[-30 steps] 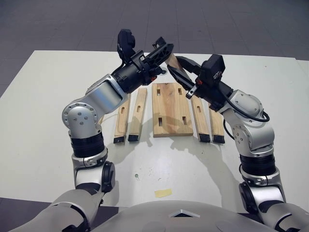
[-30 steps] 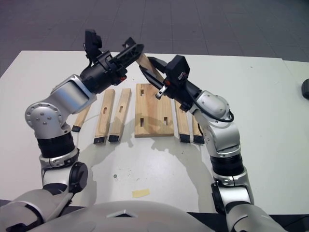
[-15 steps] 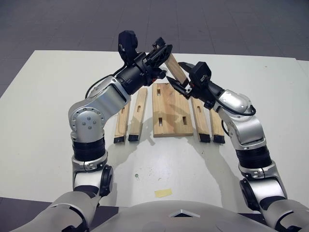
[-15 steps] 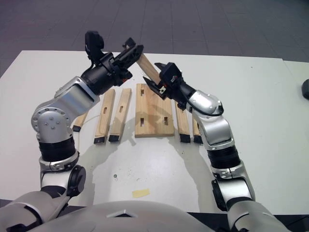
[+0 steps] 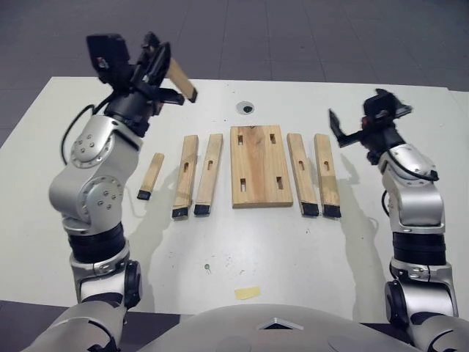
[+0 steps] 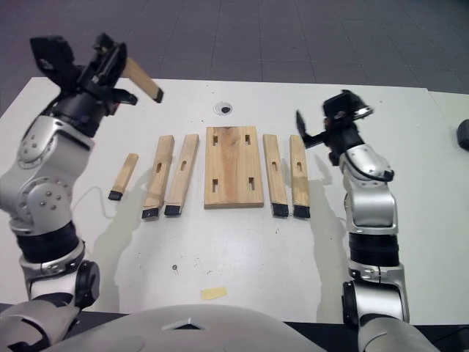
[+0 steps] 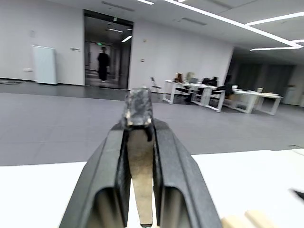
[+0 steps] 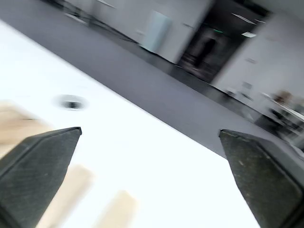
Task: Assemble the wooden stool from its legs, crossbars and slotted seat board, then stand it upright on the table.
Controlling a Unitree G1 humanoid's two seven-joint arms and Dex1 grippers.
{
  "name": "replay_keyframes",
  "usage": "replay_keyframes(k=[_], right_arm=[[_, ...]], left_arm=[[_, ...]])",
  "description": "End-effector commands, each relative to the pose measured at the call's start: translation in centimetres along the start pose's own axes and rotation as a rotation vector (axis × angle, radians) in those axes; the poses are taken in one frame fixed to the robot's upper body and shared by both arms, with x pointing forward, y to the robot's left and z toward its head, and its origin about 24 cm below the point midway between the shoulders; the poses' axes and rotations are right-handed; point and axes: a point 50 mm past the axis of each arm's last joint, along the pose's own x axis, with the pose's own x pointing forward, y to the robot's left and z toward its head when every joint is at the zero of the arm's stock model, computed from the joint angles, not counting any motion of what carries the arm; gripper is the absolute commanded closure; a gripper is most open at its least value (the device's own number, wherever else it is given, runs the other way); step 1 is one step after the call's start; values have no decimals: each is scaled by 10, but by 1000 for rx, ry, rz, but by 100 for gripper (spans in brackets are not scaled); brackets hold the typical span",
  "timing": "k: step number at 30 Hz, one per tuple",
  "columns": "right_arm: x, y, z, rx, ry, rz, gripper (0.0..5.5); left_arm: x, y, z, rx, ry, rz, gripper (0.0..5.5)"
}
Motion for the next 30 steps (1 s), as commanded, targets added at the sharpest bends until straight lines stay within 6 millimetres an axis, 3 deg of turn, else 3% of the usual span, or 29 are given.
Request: replay_keyframes(k=[1,5,10,30], right_arm=[[-4,-7,5,129,-30,-185,10],[-8,-21,14,226,-67,-364,10],[-13,-29,9,242,-53,-426,10],[-10,-25,10,256,-47,-405,10]], left_arm=[[-17,14,-27,1,135,119,507],[-26,-4,-51,-4,223,110,507],[-35,-9,-66,-39,261,146,507],[-41,-7,-99,34,285,249,507]])
